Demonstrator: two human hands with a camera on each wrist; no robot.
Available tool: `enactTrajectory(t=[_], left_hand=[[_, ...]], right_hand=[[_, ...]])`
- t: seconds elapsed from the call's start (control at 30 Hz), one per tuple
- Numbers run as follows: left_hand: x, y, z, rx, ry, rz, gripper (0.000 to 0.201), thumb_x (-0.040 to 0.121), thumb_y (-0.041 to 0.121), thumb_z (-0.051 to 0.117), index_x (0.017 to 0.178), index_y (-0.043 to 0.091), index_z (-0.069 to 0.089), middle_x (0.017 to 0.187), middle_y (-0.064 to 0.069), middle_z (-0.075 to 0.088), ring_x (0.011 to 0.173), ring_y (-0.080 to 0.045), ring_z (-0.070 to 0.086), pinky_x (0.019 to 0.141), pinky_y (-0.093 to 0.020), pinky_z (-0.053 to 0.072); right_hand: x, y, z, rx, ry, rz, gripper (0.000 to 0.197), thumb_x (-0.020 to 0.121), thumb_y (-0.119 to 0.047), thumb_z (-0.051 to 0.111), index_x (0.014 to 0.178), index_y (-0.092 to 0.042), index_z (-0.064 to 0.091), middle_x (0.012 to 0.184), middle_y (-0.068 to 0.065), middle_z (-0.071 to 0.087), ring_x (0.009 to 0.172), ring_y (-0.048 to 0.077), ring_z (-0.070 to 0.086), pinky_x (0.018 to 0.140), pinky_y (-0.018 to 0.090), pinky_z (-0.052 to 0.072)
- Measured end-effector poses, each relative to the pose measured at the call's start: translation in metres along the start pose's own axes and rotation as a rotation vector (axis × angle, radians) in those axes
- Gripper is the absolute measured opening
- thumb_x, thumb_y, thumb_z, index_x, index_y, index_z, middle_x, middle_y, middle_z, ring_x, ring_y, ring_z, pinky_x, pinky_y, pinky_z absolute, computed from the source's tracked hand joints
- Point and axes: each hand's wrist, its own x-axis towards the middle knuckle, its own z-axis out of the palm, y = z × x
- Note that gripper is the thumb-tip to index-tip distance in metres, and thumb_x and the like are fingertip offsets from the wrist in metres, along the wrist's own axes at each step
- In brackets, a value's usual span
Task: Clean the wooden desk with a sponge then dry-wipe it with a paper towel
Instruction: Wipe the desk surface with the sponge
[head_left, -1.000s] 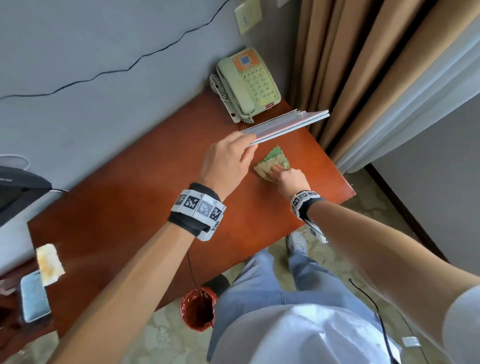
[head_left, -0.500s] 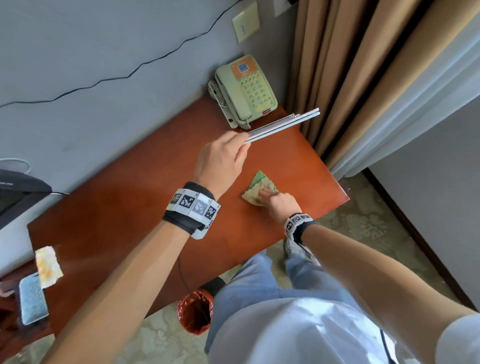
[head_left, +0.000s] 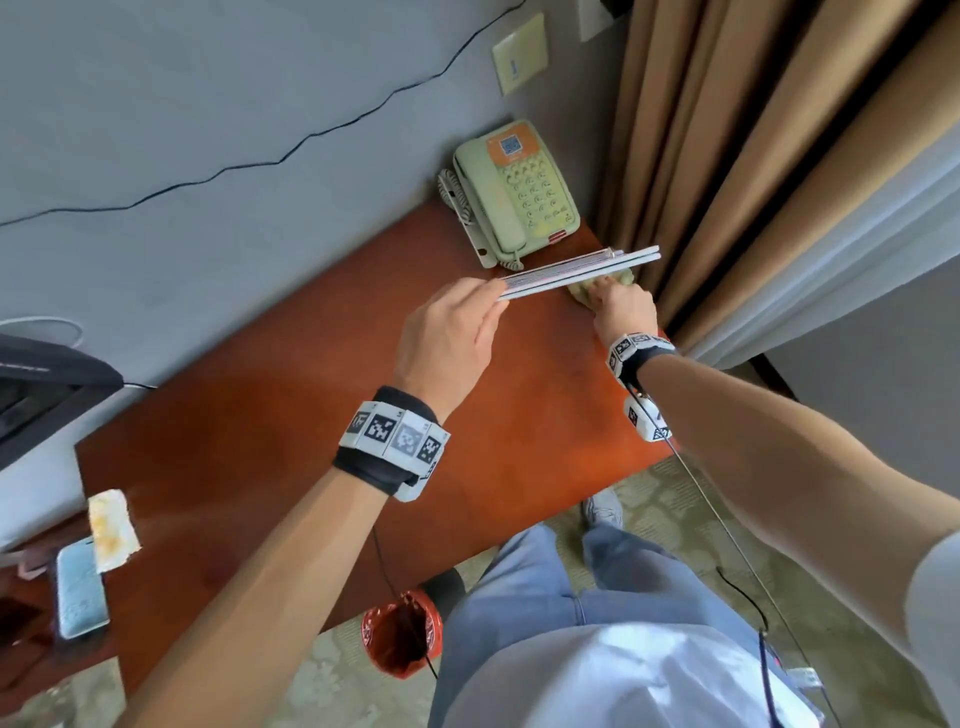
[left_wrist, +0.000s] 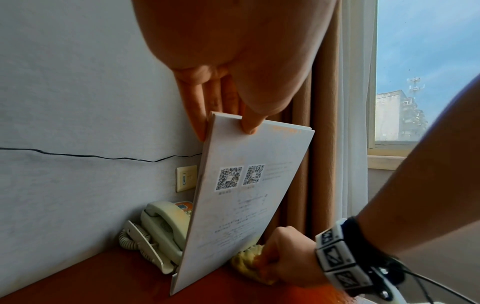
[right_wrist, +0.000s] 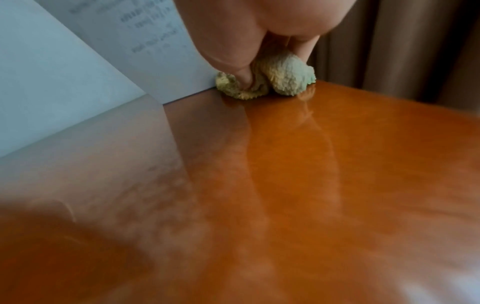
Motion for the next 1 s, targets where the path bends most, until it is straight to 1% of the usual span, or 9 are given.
enactTrajectory(t=[0.1, 0.3, 0.37, 0.5, 0.57, 0.63, 0.73, 0.87, 1.0], left_hand=[[-0.001, 0.001, 0.005, 0.0, 0.01, -0.011, 0.017, 0.096, 0.015, 0.063, 0.11, 0.011, 0.073, 0.098, -0.002, 0.072, 0.082, -0.024, 0.068, 0.062, -0.042, 0.057], [0.007, 0.007, 0.007, 0.0, 0.006, -0.014, 0.017, 0.096, 0.016, 0.064, 0.108, 0.01, 0.074, 0.095, -0.002, 0.072, 0.079, -0.024, 0.068, 0.058, -0.04, 0.056], [0.01, 0.005, 0.005, -0.003, -0.003, -0.02, 0.018, 0.097, 0.018, 0.063, 0.109, 0.01, 0.073, 0.094, -0.003, 0.071, 0.078, -0.024, 0.068, 0.059, -0.04, 0.056], [0.016, 0.002, 0.001, -0.015, 0.005, -0.015, 0.019, 0.098, 0.019, 0.062, 0.109, 0.01, 0.074, 0.094, -0.002, 0.072, 0.075, -0.025, 0.068, 0.057, -0.04, 0.056], [0.017, 0.001, 0.001, -0.026, 0.003, -0.024, 0.02, 0.099, 0.021, 0.06, 0.11, 0.012, 0.073, 0.096, -0.001, 0.072, 0.077, -0.026, 0.069, 0.058, -0.041, 0.056], [0.017, 0.0, 0.002, -0.027, -0.006, -0.032, 0.021, 0.1, 0.023, 0.058, 0.111, 0.013, 0.073, 0.095, -0.001, 0.072, 0.076, -0.025, 0.068, 0.058, -0.041, 0.055], [0.014, 0.001, 0.001, -0.029, -0.008, -0.019, 0.02, 0.099, 0.022, 0.06, 0.11, 0.012, 0.073, 0.092, -0.001, 0.071, 0.072, -0.024, 0.067, 0.056, -0.04, 0.055], [0.012, -0.002, 0.001, -0.04, 0.004, -0.026, 0.018, 0.097, 0.02, 0.063, 0.11, 0.012, 0.074, 0.093, -0.001, 0.072, 0.073, -0.023, 0.067, 0.056, -0.04, 0.055], [0.009, -0.002, 0.004, -0.059, 0.03, -0.038, 0.018, 0.097, 0.018, 0.064, 0.109, 0.012, 0.075, 0.096, 0.0, 0.073, 0.076, -0.023, 0.069, 0.059, -0.039, 0.056]], right_hand=[[0.002, -0.042, 0.018, 0.034, -0.028, -0.008, 0.034, 0.081, -0.002, 0.053, 0.109, -0.018, 0.065, 0.097, 0.016, 0.067, 0.09, 0.041, 0.065, 0.079, 0.043, 0.054], [-0.058, -0.126, 0.059, -0.012, -0.28, -0.306, 0.027, 0.094, -0.006, 0.05, 0.12, -0.007, 0.059, 0.108, 0.018, 0.068, 0.099, 0.038, 0.065, 0.087, 0.042, 0.053], [-0.08, -0.125, 0.067, -0.066, -0.364, -0.421, 0.03, 0.094, -0.008, 0.051, 0.123, -0.01, 0.06, 0.114, 0.016, 0.067, 0.101, 0.038, 0.064, 0.085, 0.041, 0.052], [-0.092, -0.071, 0.069, -0.126, -0.329, -0.516, 0.051, 0.085, -0.005, 0.055, 0.13, -0.029, 0.054, 0.133, -0.003, 0.059, 0.101, 0.031, 0.068, 0.074, 0.037, 0.053], [-0.088, -0.027, 0.063, -0.167, -0.288, -0.469, 0.049, 0.084, -0.005, 0.052, 0.125, -0.032, 0.05, 0.136, -0.009, 0.055, 0.105, 0.024, 0.068, 0.071, 0.035, 0.053], [-0.08, 0.011, 0.046, -0.143, -0.187, -0.347, 0.044, 0.087, -0.01, 0.051, 0.122, -0.036, 0.054, 0.14, -0.012, 0.055, 0.11, 0.02, 0.067, 0.077, 0.036, 0.057], [-0.055, 0.038, 0.014, -0.078, -0.063, -0.209, 0.038, 0.09, -0.014, 0.058, 0.124, -0.03, 0.064, 0.138, -0.006, 0.06, 0.113, 0.026, 0.066, 0.085, 0.041, 0.057], [-0.007, 0.018, -0.006, -0.103, 0.018, -0.089, 0.034, 0.087, -0.01, 0.053, 0.119, -0.018, 0.061, 0.128, 0.007, 0.064, 0.094, 0.041, 0.067, 0.079, 0.045, 0.054], [0.02, -0.025, 0.007, -0.02, 0.034, 0.027, 0.042, 0.084, -0.002, 0.049, 0.124, -0.01, 0.058, 0.117, 0.023, 0.064, 0.096, 0.047, 0.063, 0.082, 0.046, 0.051]])
